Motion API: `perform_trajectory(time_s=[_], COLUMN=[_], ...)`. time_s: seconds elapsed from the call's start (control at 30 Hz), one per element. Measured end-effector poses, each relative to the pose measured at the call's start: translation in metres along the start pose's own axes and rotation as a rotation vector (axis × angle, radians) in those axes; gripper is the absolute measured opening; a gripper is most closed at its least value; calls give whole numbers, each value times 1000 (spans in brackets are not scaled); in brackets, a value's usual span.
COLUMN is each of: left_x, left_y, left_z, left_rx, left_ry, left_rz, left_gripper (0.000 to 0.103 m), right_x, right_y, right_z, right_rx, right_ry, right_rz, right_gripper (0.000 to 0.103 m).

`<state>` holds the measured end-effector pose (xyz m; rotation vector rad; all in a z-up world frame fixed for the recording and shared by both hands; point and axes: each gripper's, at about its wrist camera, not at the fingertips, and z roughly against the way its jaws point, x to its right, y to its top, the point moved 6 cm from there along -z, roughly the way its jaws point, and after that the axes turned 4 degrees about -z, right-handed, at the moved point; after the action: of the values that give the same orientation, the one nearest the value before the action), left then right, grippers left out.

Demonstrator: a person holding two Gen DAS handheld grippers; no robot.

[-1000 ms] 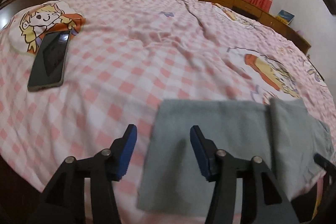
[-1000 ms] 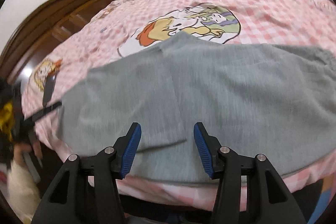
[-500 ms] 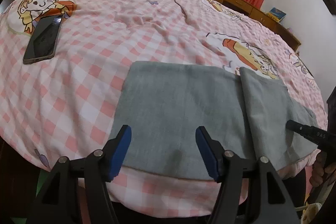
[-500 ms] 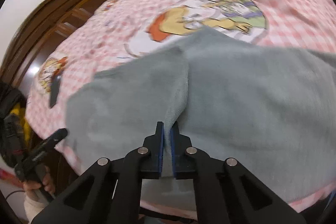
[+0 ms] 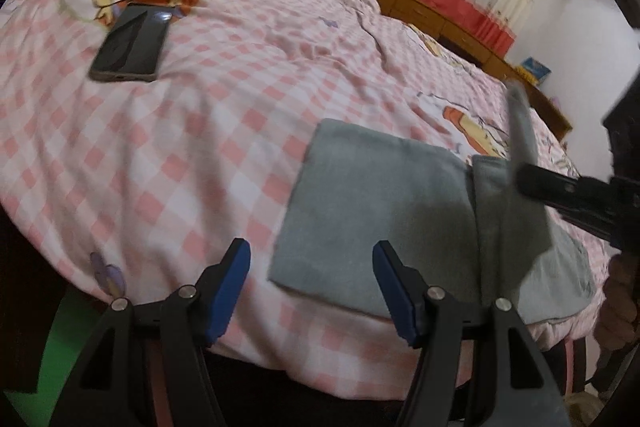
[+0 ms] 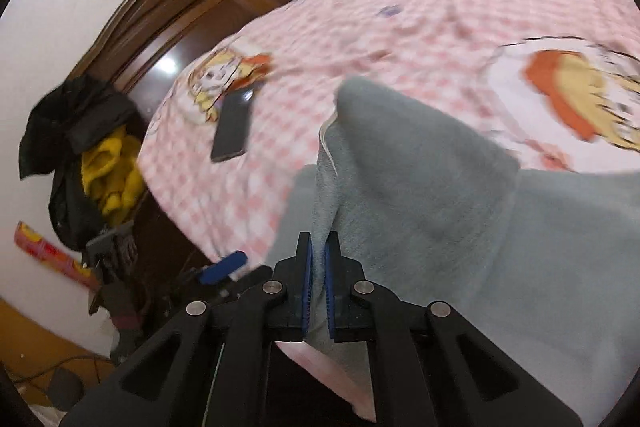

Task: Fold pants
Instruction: 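Grasp the folded pants edge with the right tool and lift it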

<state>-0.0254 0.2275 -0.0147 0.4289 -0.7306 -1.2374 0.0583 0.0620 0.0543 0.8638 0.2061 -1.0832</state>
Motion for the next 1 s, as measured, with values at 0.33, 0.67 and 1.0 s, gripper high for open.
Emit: perform_trajectory(time_s=[0.33,0.67,1.0], left_x=[-34,-45,-15], left_y=[-8,-12,-1], left_z=[4,5,17], left_rx=[15,11,21], left_ry=[-9,-16,-23], left_rz=[83,123,33], left_gripper=[67,67,67], right_x=[-37,-47,-15], right_y=[-15,-22,-30], right_z=[-101,-113,-49], right_rx=[-167,-221,-162], right_ry=[6,67,-79], right_rz=[65,38,53], right_gripper=[6,28,28])
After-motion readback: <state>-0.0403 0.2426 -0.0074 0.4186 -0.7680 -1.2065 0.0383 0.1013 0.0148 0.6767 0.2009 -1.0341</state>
